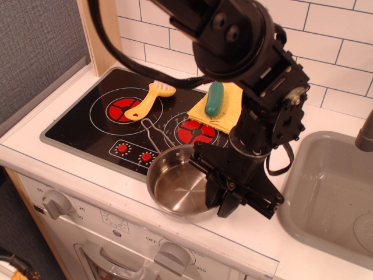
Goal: Place the pot in front of the left burner
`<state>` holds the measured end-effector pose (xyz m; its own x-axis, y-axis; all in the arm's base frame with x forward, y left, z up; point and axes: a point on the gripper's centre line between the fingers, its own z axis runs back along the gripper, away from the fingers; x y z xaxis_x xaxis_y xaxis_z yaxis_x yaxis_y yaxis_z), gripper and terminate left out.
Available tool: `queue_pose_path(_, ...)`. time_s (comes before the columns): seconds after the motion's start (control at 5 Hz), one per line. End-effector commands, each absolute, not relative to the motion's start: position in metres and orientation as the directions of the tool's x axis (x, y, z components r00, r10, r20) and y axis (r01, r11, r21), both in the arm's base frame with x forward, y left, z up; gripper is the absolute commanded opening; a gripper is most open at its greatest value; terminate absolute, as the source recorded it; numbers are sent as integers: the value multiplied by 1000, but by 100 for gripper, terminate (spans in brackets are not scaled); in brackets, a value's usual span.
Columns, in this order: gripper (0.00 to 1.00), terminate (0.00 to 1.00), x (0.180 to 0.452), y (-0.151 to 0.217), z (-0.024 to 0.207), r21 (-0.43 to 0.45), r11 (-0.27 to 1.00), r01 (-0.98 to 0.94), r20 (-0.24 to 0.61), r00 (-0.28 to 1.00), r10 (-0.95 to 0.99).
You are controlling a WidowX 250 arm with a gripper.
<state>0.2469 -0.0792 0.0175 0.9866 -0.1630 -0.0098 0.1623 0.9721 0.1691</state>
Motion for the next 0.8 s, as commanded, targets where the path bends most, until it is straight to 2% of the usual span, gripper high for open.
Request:
queue_pose_path(0.0, 0, 0, 247, -69, 17, 139, 983, 123, 0, 992, -124)
queue_pose_path(0.2, 0, 0, 248, -68, 18, 135, 983, 124, 7, 992, -126)
queue_pose_path(0.4, 0, 0, 255, -65, 45, 115, 990, 81, 83, 992, -90)
queue_pose_path(0.6, 0, 0, 262, -32, 96, 114, 991, -70, 207, 977, 46)
